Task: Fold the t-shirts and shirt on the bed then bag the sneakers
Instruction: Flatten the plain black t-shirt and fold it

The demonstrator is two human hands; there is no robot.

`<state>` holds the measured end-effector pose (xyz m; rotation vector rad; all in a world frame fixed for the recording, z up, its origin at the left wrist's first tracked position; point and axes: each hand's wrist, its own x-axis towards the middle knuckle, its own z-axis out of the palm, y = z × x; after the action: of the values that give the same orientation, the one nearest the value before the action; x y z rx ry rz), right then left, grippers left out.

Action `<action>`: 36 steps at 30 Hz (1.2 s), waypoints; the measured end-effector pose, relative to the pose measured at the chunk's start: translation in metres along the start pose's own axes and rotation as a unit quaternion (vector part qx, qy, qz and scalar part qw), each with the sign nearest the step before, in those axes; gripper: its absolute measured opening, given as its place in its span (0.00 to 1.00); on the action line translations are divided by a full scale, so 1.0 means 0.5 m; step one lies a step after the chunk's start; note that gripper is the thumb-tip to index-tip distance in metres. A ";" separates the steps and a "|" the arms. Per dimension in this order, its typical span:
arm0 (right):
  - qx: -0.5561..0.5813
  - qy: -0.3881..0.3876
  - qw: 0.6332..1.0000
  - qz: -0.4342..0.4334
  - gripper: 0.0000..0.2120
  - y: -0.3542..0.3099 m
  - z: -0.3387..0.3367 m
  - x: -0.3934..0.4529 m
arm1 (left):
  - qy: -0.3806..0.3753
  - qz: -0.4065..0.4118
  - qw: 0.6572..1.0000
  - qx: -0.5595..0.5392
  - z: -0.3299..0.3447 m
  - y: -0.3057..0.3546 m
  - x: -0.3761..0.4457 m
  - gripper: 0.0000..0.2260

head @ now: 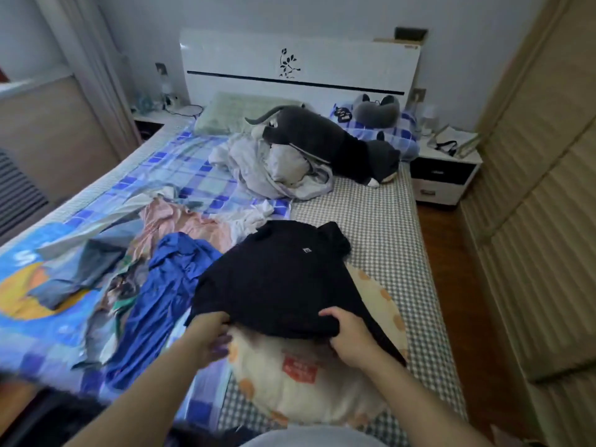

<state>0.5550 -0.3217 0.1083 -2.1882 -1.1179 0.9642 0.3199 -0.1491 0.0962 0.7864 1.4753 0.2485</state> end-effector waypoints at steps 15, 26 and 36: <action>0.031 0.033 0.999 -0.005 0.19 0.020 0.177 0.001 | -0.047 0.079 0.973 -0.210 0.097 -0.102 -0.120 0.08; 0.036 0.105 0.992 -0.052 0.19 0.012 0.058 0.002 | -0.024 0.207 0.975 -0.072 0.007 -0.078 -0.178 0.08; 0.027 0.005 0.994 -0.105 0.15 0.024 0.022 0.002 | 0.105 0.329 0.936 0.070 0.041 -0.074 -0.196 0.14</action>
<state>0.5527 -0.3261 0.0927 -1.9840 -1.2715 0.8806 0.3158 -0.2418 0.1494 1.3965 1.3929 0.7570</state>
